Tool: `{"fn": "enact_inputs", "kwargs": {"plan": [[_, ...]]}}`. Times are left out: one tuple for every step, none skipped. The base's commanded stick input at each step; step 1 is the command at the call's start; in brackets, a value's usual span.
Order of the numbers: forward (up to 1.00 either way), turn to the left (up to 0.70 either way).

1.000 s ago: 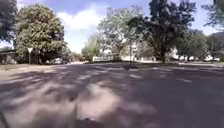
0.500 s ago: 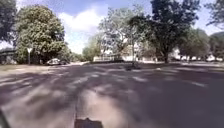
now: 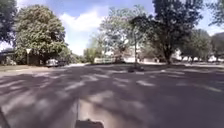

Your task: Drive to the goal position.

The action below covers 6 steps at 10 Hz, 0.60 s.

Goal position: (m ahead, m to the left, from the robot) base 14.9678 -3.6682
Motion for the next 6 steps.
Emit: {"fn": "enact_inputs", "kwargs": {"plan": [[1.0,-0.31],[1.0,-0.24],[1.0,-0.04],[1.0,0.0],[1.0,0.0],[1.0,0.0]]}}
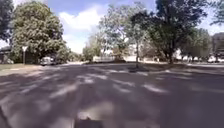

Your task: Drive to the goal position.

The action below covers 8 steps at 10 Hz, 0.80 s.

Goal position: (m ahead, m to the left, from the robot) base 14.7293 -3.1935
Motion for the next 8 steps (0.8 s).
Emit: {"fn": "enact_inputs", "kwargs": {"plan": [[1.0,0.0],[1.0,0.0],[1.0,0.0],[1.0,0.0],[1.0,0.0],[1.0,0.0],[1.0,0.0],[1.0,0.0]]}}
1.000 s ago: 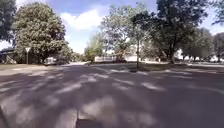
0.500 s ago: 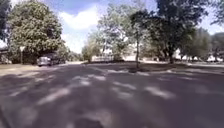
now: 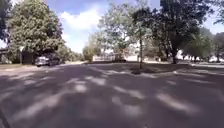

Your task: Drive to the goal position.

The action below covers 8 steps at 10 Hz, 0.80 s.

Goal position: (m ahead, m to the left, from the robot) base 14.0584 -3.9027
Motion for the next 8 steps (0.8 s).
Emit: {"fn": "enact_inputs", "kwargs": {"plan": [[1.0,-0.05],[1.0,-0.06],[1.0,-0.07],[1.0,-0.11],[1.0,-0.17],[1.0,-0.14],[1.0,0.0],[1.0,0.0]]}}
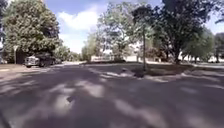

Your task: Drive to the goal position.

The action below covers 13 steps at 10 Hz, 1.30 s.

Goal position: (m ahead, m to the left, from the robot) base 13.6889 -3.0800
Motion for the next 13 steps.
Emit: {"fn": "enact_inputs", "kwargs": {"plan": [[1.0,0.0],[1.0,0.0],[1.0,0.0],[1.0,0.0],[1.0,0.0],[1.0,0.0],[1.0,0.0],[1.0,0.0],[1.0,0.0],[1.0,0.0],[1.0,0.0],[1.0,0.0],[1.0,0.0]]}}
